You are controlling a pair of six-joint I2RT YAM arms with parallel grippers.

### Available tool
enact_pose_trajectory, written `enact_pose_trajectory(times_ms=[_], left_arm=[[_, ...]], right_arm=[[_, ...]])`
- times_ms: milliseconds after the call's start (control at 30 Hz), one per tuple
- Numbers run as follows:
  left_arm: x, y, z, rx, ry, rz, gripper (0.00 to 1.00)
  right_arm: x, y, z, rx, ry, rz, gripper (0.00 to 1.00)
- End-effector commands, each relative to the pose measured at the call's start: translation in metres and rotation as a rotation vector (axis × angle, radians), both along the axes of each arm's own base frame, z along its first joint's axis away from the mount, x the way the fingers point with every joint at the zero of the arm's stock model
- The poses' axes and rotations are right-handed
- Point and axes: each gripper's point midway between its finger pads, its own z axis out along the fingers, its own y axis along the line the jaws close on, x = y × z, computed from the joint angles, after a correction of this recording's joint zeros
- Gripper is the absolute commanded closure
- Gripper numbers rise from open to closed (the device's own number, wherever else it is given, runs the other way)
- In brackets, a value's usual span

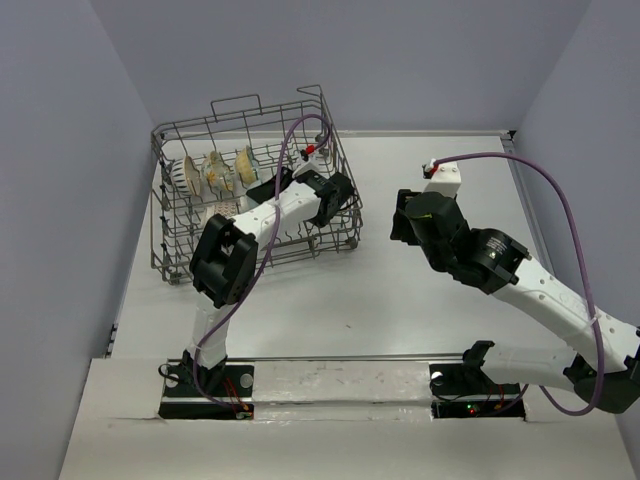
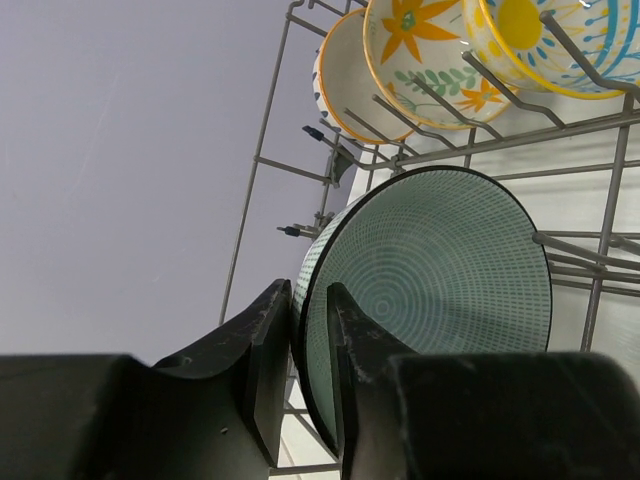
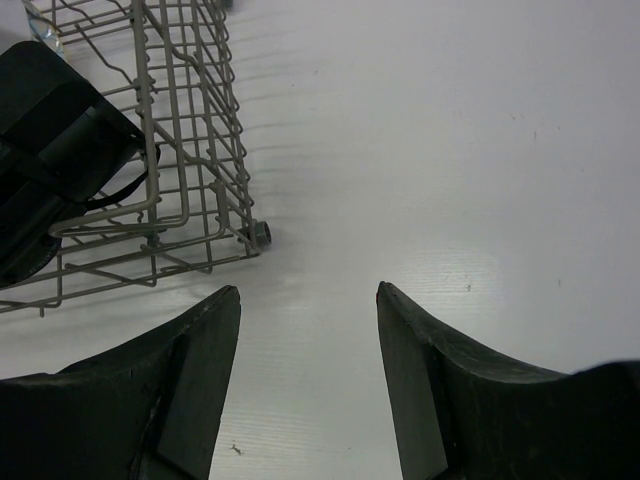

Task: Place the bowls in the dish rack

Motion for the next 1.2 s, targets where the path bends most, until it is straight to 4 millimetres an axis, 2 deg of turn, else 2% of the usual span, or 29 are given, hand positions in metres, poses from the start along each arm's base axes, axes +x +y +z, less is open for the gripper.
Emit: enact_pose_trajectory(times_ms=[0, 533, 1167], left_arm=[[-0.005, -0.011, 0.006, 0.023, -0.027, -0.035, 0.66], [-0.008, -0.024, 0.002, 0.016, -0.015, -0.065, 0.49], [-0.011, -0.039, -0.019, -0.022, 0.024, -0.088, 0.46]], right_arm=[[0.000, -0.007, 0.011, 0.032, -0.036, -0.039, 0.37], [-0.002, -0.011, 0.013, 0.029, -0.039, -0.048, 0.37], [-0.004, -0.018, 0.019, 0.026, -0.051, -0.062, 0.37]])
